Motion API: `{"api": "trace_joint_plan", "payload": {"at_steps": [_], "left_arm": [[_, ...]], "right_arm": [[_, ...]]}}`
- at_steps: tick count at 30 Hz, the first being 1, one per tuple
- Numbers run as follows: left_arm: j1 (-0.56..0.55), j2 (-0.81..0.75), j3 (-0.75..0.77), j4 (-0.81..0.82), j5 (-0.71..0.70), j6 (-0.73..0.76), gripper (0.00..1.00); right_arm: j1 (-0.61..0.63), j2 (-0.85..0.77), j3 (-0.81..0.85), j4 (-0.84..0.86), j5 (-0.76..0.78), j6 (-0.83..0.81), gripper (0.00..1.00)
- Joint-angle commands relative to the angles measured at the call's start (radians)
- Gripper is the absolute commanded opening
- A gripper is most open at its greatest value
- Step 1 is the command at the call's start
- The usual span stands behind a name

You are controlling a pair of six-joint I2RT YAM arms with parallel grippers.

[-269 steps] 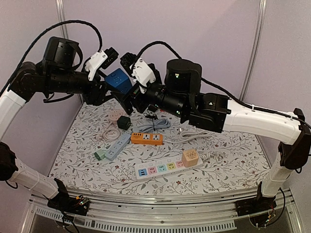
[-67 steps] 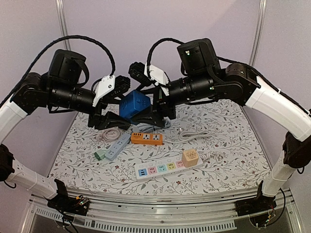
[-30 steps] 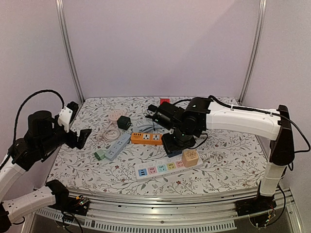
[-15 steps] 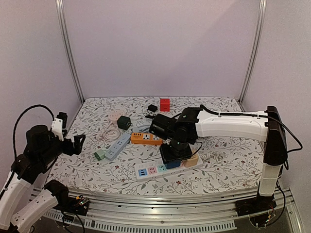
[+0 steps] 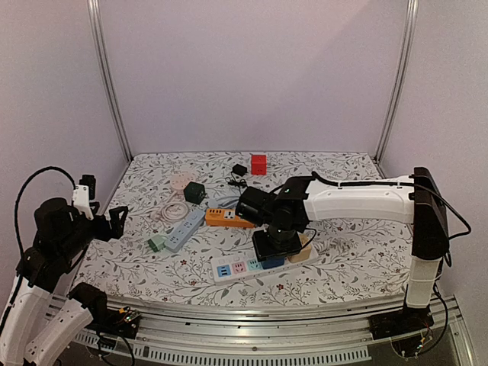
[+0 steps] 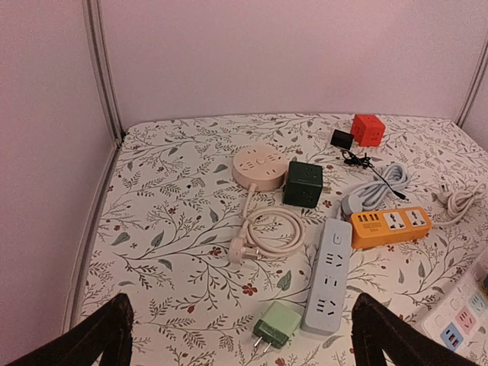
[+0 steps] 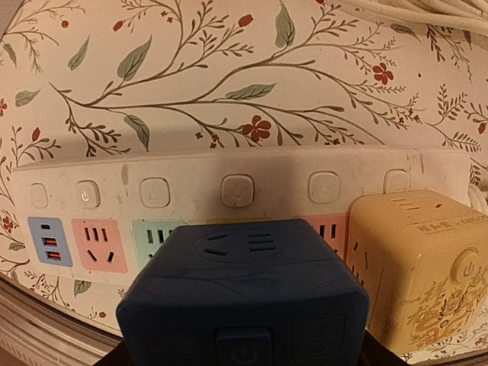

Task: Insert the plug
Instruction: Insert the plug into the socket.

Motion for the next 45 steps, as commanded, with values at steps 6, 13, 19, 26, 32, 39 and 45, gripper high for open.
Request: {"api": "trace_joint_plan", "payload": {"at_steps": [6,13,19,26,32,39,45], "left_arm": [[0.020,-0.004,-0.020,0.019,0.024,-0.009,0.98],[0.026,-0.004,-0.022,0.021,0.022,-0.008,0.98],[0.028,-0.004,-0.024,0.024,0.025,-0.009,0.98],[0.028,-0.006,-0.024,0.025,0.024,-0.008,0.98],[0.028,-0.007,-0.027,0.026,0.029,-0.008,0.98],[0.028,-0.010,-0.027,0.026,0.034,-0.008,0.98],[0.028,-0.011,-0.027,0.026,0.035,-0.008,0.98]], "right_arm": [[-0.003,0.037,-0.013,0.056,0.015,0.004,0.00],[0.002,0.051,-0.024,0.031,0.059,0.000,0.00],[0.025,0.054,-0.013,-0.038,0.143,-0.006,0.00],[0.058,0.046,0.002,-0.056,0.228,-0.003,0.00],[0.056,-0.025,-0.004,-0.024,0.255,-0.007,0.00],[0.045,-0.044,-0.009,0.010,0.190,0.009,0.00],[0.042,-0.040,-0.039,0.013,0.166,0.012,0.00]]}}
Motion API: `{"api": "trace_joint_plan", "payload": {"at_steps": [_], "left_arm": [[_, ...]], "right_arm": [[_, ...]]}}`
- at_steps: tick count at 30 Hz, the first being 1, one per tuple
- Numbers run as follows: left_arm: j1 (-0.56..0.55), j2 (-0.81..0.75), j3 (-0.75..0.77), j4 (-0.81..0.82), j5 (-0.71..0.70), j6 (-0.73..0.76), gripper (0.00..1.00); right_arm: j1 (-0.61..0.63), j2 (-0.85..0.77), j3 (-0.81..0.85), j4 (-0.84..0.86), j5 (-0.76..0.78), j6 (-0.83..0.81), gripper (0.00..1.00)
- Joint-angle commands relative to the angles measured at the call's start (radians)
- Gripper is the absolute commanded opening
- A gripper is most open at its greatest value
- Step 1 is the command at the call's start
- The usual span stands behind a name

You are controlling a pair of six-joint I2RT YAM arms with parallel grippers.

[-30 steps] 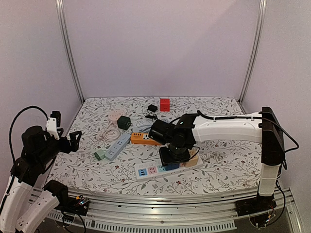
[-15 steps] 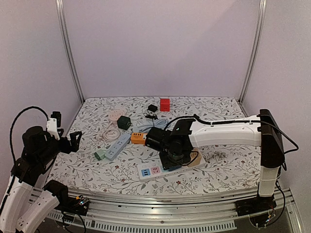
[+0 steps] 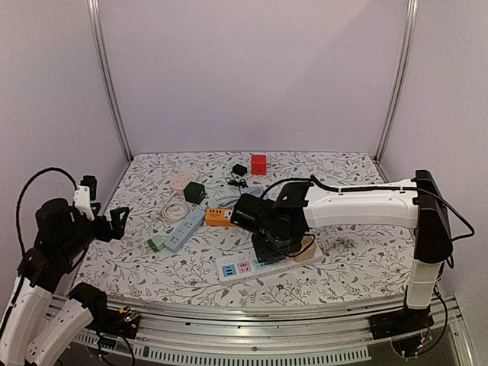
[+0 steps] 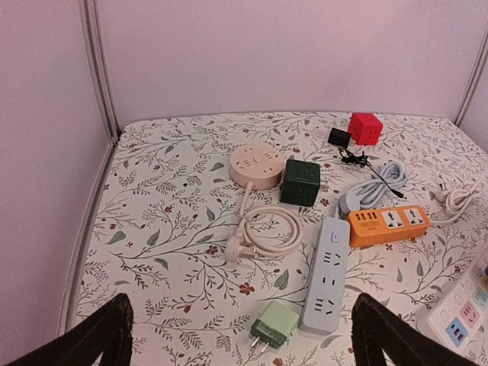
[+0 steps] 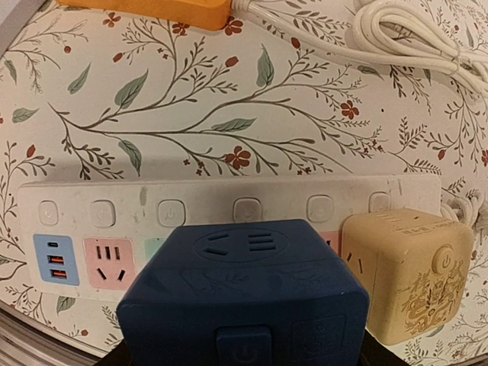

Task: Insert the plug
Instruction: Insert the plug into the socket.

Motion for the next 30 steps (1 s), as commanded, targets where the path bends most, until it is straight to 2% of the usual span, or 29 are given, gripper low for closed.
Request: {"api": "trace_joint_plan", "payload": {"at_steps": [1,8,15,30], "left_arm": [[0.013,-0.011,-0.013,0.013,0.009,-0.007,0.98],[0.013,-0.011,-0.014,0.016,0.014,-0.007,0.98],[0.014,-0.012,-0.015,0.015,0.014,-0.007,0.98],[0.017,-0.013,-0.017,0.016,0.014,-0.007,0.98]], "right_arm": [[-0.008,-0.032,-0.047,0.006,-0.019,0.021,0.00],[-0.007,-0.034,-0.062,-0.008,-0.024,0.034,0.00],[-0.012,0.005,-0.054,0.056,-0.076,0.024,0.00],[-0.032,-0.046,-0.147,0.032,-0.042,0.055,0.00]]}}
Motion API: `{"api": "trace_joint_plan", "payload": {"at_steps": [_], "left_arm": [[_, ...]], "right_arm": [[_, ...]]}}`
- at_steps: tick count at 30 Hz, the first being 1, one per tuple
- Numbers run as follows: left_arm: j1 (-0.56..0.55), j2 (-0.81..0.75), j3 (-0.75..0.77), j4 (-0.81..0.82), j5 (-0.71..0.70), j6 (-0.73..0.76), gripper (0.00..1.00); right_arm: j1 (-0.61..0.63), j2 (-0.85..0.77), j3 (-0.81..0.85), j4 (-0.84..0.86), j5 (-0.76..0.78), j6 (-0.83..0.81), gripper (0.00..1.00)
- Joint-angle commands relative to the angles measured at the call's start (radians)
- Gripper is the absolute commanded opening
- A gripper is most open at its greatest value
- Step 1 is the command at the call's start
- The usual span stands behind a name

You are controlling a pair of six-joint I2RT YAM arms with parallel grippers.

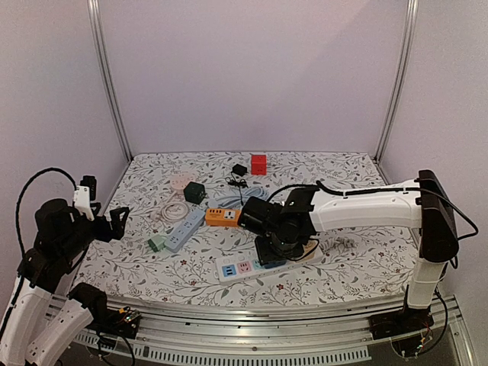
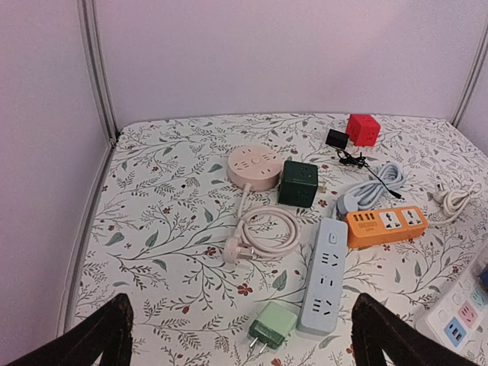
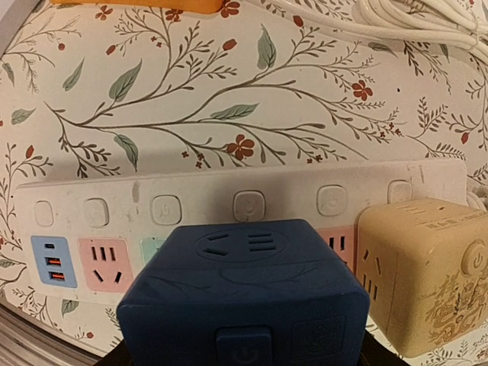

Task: Insert the plug
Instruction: Insert the plug into the socket.

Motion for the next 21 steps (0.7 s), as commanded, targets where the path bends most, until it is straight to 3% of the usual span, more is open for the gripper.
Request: {"api": "trace_joint_plan", "payload": {"at_steps": [1,8,21], "left_arm": [[0.015,-0.007,-0.015,0.016,0.006,-0.008,0.98],[0.017,-0.007,-0.015,0.016,0.009,-0.008,0.98],[0.018,-0.010,-0.015,0.016,0.009,-0.006,0.98]], "right_arm": [[-0.013,-0.009,-0.023,-0.075,0.020,0.014,0.00],[-0.014,-0.005,0.109,-0.142,0.041,-0.056,0.00],[-0.013,0.018,0.064,-0.102,-0.019,-0.046,0.00]]}}
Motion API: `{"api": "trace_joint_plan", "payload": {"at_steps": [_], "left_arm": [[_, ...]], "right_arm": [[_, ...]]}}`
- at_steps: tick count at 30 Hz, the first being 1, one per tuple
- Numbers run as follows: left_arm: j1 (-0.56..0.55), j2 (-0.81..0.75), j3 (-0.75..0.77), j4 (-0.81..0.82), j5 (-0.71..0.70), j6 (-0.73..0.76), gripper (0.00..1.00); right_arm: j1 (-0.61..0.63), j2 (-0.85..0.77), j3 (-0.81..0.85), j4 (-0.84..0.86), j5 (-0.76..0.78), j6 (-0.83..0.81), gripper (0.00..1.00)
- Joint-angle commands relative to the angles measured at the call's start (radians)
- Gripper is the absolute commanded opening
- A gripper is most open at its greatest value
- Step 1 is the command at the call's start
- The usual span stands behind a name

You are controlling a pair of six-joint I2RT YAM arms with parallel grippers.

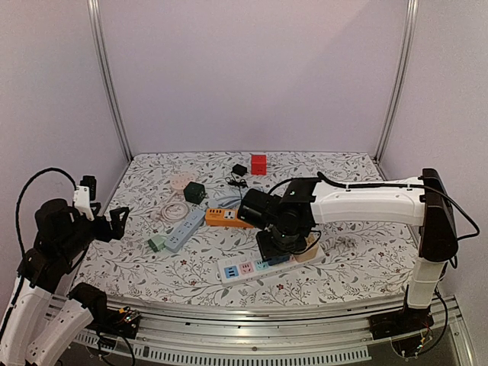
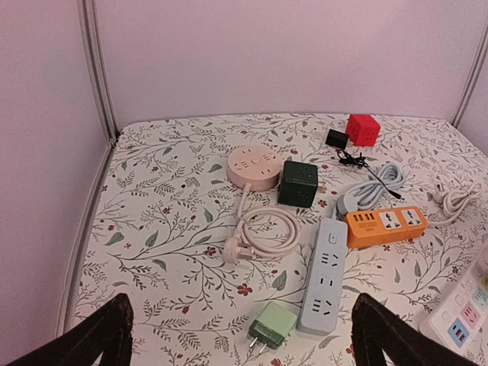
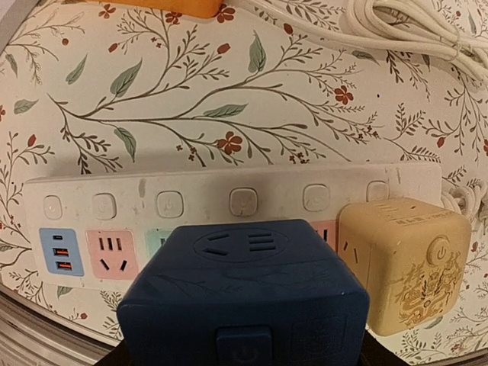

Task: Insert the plug
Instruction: Insert the plug into the socket.

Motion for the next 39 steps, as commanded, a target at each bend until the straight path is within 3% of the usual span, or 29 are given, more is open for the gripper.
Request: {"api": "trace_joint_plan", "payload": {"at_steps": [1,22,30,39], "left_arm": [[0.015,-0.009,-0.015,0.017,0.006,-0.004,0.98],[0.015,-0.010,-0.016,0.017,0.007,-0.005,0.98],[0.015,-0.008,-0.016,0.020,0.008,-0.005,0.98],[0.016,-0.013,-0.017,0.017,0.008,-0.004,0.98]], "right_arm": [[-0.006,0.018,-0.030,0.021,-0.024,0.006,0.00],[-0.016,0.017,-0.138,0.060,-0.029,0.027,0.00],[-0.016,-0.010,-0.068,-0.016,0.012,-0.015,0.00],[-0.016,-0.026,-0.058,0.026,0.006,-0.024,0.00]]}}
